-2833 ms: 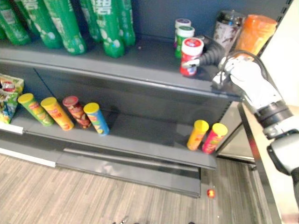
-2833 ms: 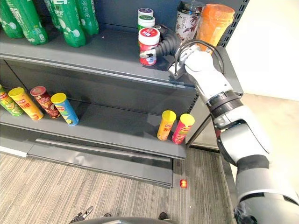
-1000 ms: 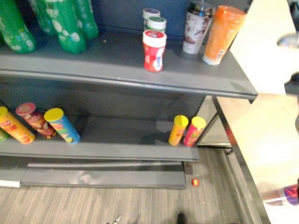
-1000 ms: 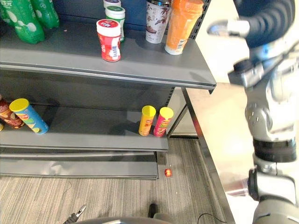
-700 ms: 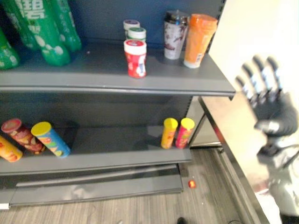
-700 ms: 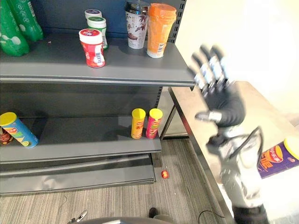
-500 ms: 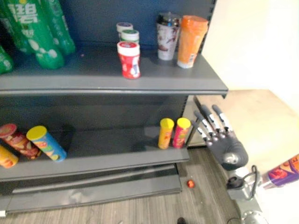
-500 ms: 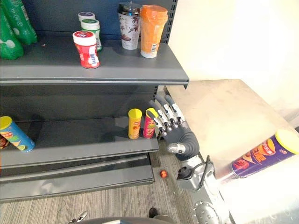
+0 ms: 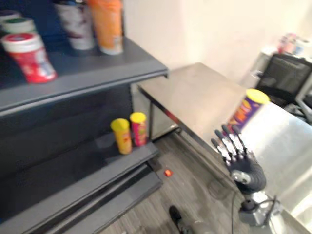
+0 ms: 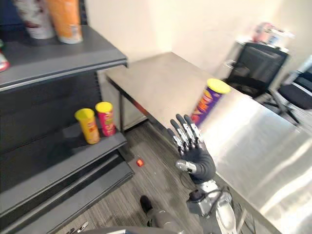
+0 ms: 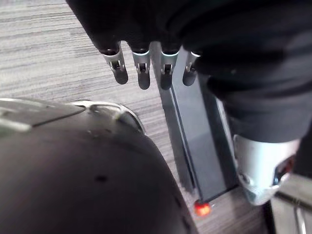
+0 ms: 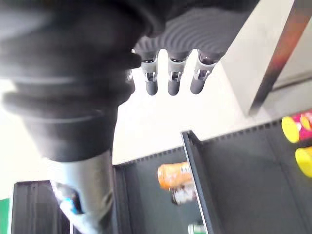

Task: Put the gum and the chips on the shelf.

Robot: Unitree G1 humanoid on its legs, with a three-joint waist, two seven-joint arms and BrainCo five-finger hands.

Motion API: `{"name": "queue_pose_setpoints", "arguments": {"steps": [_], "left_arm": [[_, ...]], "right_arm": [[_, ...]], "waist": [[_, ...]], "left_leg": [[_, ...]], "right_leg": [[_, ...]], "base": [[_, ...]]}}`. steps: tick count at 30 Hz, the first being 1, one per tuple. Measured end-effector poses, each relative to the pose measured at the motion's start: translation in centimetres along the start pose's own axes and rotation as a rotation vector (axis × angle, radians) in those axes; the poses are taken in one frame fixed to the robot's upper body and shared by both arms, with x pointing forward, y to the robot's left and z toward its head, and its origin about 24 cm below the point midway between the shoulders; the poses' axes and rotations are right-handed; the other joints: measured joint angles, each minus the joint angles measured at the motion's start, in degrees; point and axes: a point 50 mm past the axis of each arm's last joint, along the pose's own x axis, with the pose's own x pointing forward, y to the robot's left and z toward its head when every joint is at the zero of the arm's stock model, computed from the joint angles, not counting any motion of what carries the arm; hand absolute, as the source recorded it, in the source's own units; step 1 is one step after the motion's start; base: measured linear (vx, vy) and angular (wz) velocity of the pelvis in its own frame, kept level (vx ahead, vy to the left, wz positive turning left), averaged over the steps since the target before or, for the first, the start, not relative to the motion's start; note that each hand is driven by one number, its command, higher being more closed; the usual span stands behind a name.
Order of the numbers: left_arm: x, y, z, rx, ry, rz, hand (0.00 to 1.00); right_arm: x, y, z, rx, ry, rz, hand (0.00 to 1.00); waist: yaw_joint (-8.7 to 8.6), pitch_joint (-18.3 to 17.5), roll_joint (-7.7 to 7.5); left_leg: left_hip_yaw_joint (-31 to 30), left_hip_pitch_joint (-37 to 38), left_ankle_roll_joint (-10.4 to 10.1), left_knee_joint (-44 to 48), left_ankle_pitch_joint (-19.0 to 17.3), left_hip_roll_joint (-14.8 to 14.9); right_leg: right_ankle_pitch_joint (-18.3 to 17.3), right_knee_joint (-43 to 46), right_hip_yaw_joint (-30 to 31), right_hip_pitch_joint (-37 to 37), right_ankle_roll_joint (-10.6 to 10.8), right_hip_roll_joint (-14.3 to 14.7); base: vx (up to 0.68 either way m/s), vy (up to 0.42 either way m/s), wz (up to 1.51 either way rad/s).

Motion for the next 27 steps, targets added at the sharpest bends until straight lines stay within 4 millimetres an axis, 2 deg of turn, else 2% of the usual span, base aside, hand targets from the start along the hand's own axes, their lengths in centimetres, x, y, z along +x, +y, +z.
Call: {"name": "queue_pose_setpoints", "arguments": {"steps": [1, 2, 3, 4, 5, 6, 7, 8, 9, 10, 11, 12, 13, 14, 16, 18, 19, 20, 21, 22, 23, 24, 25, 26, 27], "left_arm": [[0.0, -0.3, 0.0, 0.005, -0.001, -0.006, 0.0], [0.1, -0.7, 0.1, 0.022, -0.001, -0.02, 0.0], [0.1, -0.9, 0.1, 0.053, -0.002, -0.031, 0.0], [0.1, -1.0, 0.2, 0.07, -0.004, -0.037, 0.0], [0.1, -1.1, 0.3, 0.104, -0.006, -0.047, 0.0], [0.1, -1.1, 0.4, 0.135, -0.009, -0.056, 0.0], [0.2, -1.1, 0.6, 0.148, -0.013, -0.057, 0.0], [0.2, -1.4, 0.2, 0.17, 0.006, -0.073, 0.0], [0.1, -2.3, 0.0, 0.191, 0.021, -0.104, 0.0], [0.3, -2.7, 0.6, 0.205, 0.008, -0.117, 0.0], [0.5, -3.2, 1.6, 0.24, -0.018, -0.135, 0.0], [0.7, -3.2, 2.4, 0.27, -0.042, -0.147, 0.0], [0.7, -3.4, 2.6, 0.271, -0.044, -0.15, 0.0], [0.7, -3.9, 3.0, 0.274, -0.064, -0.162, 0.0], [0.5, -5.2, 3.6, 0.282, -0.104, -0.199, 0.0], [0.5, -6.6, 3.9, 0.296, -0.111, -0.233, 0.0], [0.4, -7.3, 3.9, 0.291, -0.116, -0.247, 0.0], [0.4, -7.4, 4.1, 0.287, -0.122, -0.247, 0.0], [0.4, -7.4, 4.1, 0.279, -0.125, -0.239, 0.0], [0.4, -7.3, 4.0, 0.273, -0.126, -0.233, 0.0], [0.4, -7.3, 4.3, 0.243, -0.143, -0.222, 0.0], [0.4, -6.9, 4.7, 0.206, -0.158, -0.207, 0.0], [0.5, -6.7, 4.9, 0.179, -0.166, -0.193, 0.0], [0.5, -6.2, 4.9, 0.148, -0.166, -0.174, 0.0], [0.5, -5.7, 4.6, 0.123, -0.159, -0.152, 0.0]], "right_arm": [[-0.1, -0.1, 0.0, -0.007, 0.005, -0.005, 0.0], [-0.1, -0.2, 0.1, -0.031, 0.005, -0.01, 0.0], [-0.1, -0.3, 0.2, -0.052, 0.008, -0.011, 0.0], [-0.1, -0.4, 0.2, -0.057, 0.008, -0.012, 0.0], [-0.1, -0.5, 0.3, -0.064, 0.006, -0.016, 0.0], [0.0, -0.7, 0.5, -0.075, 0.0, -0.016, 0.0], [0.2, -0.8, 0.6, -0.084, -0.004, -0.011, 0.0], [0.8, -0.8, 0.7, -0.093, -0.015, 0.011, 0.0], [1.6, -0.9, 0.8, -0.101, -0.039, 0.037, 0.0], [2.0, -0.9, 0.9, -0.103, -0.056, 0.044, 0.0], [2.1, -1.0, 1.0, -0.108, -0.06, 0.047, 0.0], [2.3, -1.2, 0.4, -0.109, -0.027, 0.061, 0.0], [2.6, -1.4, 0.1, -0.113, -0.015, 0.072, 0.0], [2.7, -1.6, -0.1, -0.112, -0.002, 0.066, 0.0], [2.3, -1.8, -0.2, -0.11, 0.005, 0.05, 0.0], [2.1, -1.8, -0.1, -0.103, 0.003, 0.036, 0.0], [1.8, -1.9, -0.2, -0.096, 0.006, 0.021, 0.0], [1.7, -2.0, -0.1, -0.089, 0.007, 0.012, 0.0], [1.5, -2.1, -0.1, -0.069, 0.004, 0.003, 0.0], [1.4, -2.1, 0.0, -0.062, 0.0, 0.0, 0.0], [1.3, -2.2, 0.1, -0.043, -0.005, -0.01, 0.0], [1.3, -2.2, 0.1, -0.04, -0.003, -0.007, 0.0], [1.3, -2.2, 0.0, -0.041, 0.008, 0.003, 0.0], [1.2, -2.1, -0.1, -0.044, 0.027, 0.017, 0.0], [1.2, -1.9, -0.2, -0.033, 0.032, 0.032, 0.0]], "waist": [[-0.35, 0.31, 0.51], [-0.95, 0.98, 1.6], [-1.0, 1.09, 1.95], [-1.01, 1.11, 1.95], [-1.02, 1.09, 1.9], [-1.16, 1.07, 1.45], [-1.33, 1.16, 1.23], [-1.11, 1.14, 2.41], [-0.63, 0.98, 5.02], [-1.06, 1.76, 4.82], [-1.52, 2.53, 4.47], [-1.18, 2.56, 2.82], [-0.91, 3.16, 3.17], [-1.27, 2.91, 4.02], [-1.53, 2.72, 4.33], [-2.4, 2.63, 4.27], [-2.34, 2.63, 3.95], [-2.34, 2.62, 3.88], [-2.21, 2.74, 3.51], [-2.29, 2.79, 3.42], [-2.12, 3.01, 3.05], [-1.79, 3.02, 3.01], [-0.71, 3.09, 2.47], [0.46, 2.89, 2.1], [1.0, 2.83, 1.91]], "left_leg": [[1.54, 0.6, 0.04, 0.01, 0.2, 0.52], [4.3, 2.07, 0.0, -0.02, 0.58, 1.3], [7.11, 3.49, -0.24, -0.47, 1.04, 1.42], [8.57, 4.08, -0.45, -0.53, 1.16, 1.44], [11.24, 5.02, -0.86, -0.46, 1.37, 1.25], [13.97, 5.96, -1.26, 0.07, 1.55, 0.49], [14.8, 6.32, -1.34, 0.31, 1.61, -0.04], [15.49, 6.35, -0.93, -1.4, 1.74, -0.04], [18.79, 6.56, -1.24, -4.76, 2.64, 0.64], [20.88, 6.78, -2.26, -5.67, 3.55, 0.66], [22.66, 6.82, -2.96, -6.09, 4.12, 0.05], [25.77, 8.85, -4.03, -6.89, 4.89, -1.71], [26.75, 9.88, -4.63, -7.09, 5.29, -1.6], [27.64, 10.28, -4.42, -7.81, 6.8, -0.87], [27.3, 10.03, -3.32, -6.79, 8.98, 1.55], [24.98, 8.56, -2.91, -1.95, 11.29, 5.74], [24.09, 8.16, -2.94, 1.49, 13.83, 7.54], [23.08, 8.14, -2.0, 3.53, 15.46, 8.36], [19.45, 7.66, 0.77, 8.21, 19.52, 9.84], [16.04, 6.61, 2.42, 11.08, 20.77, 10.29], [7.36, 2.68, 4.52, 17.04, 18.87, 9.66], [-2.65, -2.11, 5.1, 20.55, 15.58, 6.72], [-9.19, -4.67, 4.02, 20.47, 12.75, 3.39], [-12.49, -6.62, 3.37, 19.08, 10.17, 1.08], [-14.04, -8.23, 3.7, 15.38, 8.46, -0.16]], "right_leg": [[-2.88, 3.07, -4.33, -0.23, -2.83, -1.06], [-9.05, 9.64, -9.8, -0.25, -4.26, -3.68], [-13.89, 15.91, -12.75, -1.13, -4.65, -6.56], [-16.12, 18.62, -14.11, -1.61, -5.4, -8.06], [-19.79, 23.71, -17.27, -2.97, -5.93, -10.94], [-21.38, 25.4, -21.47, -4.15, -6.19, -12.19], [-21.19, 24.77, -22.86, -4.36, -5.86, -11.44], [-18.29, 18.75, -21.95, -4.14, -3.37, -8.23], [-15.46, 11.25, -21.63, -3.87, -3.32, -6.1], [-17.13, 14.78, -25.31, -5.76, -5.52, -7.51], [-21.37, 24.17, -30.67, -8.33, -6.12, -11.49], [-28.9, 28.46, -38.23, -7.51, -5.23, -16.31], [-29.6, 29.07, -38.81, -7.38, -5.74, -15.82], [-30.11, 28.04, -39.65, -7.06, -6.09, -14.19], [-29.86, 26.06, -39.05, -6.98, -6.57, -11.01], [-29.78, 24.46, -38.87, -6.59, -7.7, -7.85], [-29.88, 23.99, -37.55, -5.93, -8.46, -6.39], [-29.89, 23.4, -36.78, -5.19, -8.69, -5.67], [-29.7, 21.61, -34.79, -3.15, -9.38, -4.7], [-29.61, 20.31, -34.0, -2.06, -9.58, -4.4], [-29.24, 17.94, -32.29, 0.18, -9.86, -3.6], [-28.88, 15.61, -30.51, 2.2, -9.79, -3.08], [-28.33, 14.16, -28.73, 3.43, -9.45, -2.85], [-27.53, 12.58, -27.18, 4.59, -9.53, -2.65], [-26.84, 10.88, -26.2, 6.47, -9.17, -2.71]], "base": [[0.01, 0.043, -0.86], [0.03, 0.057, -1.03], [0.02, 0.028, -1.04], [0.01, -0.039, -1.15], [0.02, -0.091, -1.18], [0.03, -0.094, -1.31], [0.03, -0.098, -1.71], [0.01, -0.103, -2.08], [0.01, -0.119, -2.02], [0.02, -0.092, -1.4], [0.05, -0.1, -1.07], [0.09, -0.134, -1.05], [0.15, -0.196, -0.96], [0.16, -0.189, -0.47], [0.19, -0.229, -0.37], [0.23, -0.259, -0.48], [0.19, -0.213, -0.55], [0.17, -0.17, -0.78], [0.15, -0.154, -0.61], [0.15, -0.147, -0.71], [0.16, -0.13, -0.58], [0.15, -0.055, -0.71], [0.13, -0.016, -0.8], [0.14, 0.016, -0.82], [0.13, 0.013, -0.56]]}}
